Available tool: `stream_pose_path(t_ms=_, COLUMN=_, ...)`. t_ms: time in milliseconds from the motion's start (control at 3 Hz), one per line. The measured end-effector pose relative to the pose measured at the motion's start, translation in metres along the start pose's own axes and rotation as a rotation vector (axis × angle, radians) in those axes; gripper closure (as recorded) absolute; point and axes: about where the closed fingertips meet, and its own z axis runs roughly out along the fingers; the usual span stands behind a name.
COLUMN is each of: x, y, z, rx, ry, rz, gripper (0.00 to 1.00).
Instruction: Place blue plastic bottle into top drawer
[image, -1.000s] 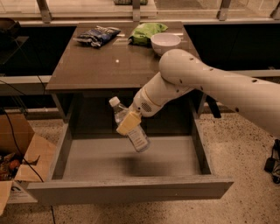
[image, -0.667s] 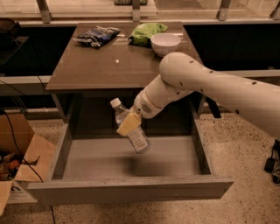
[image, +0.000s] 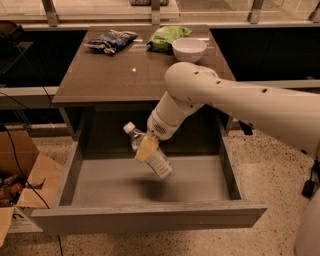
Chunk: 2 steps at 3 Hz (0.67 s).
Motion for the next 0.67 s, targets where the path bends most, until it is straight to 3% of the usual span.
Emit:
stream_pose_path(t_ms=333, x=0.027, y=0.004, z=0.021, rx=-0.002, ry=0.126, rz=0.042, gripper=0.68)
stream_pose_path(t_ms=667, x=0.054, y=0.009, z=0.048, rx=-0.026, ry=0.201, rz=0.102, gripper=0.45)
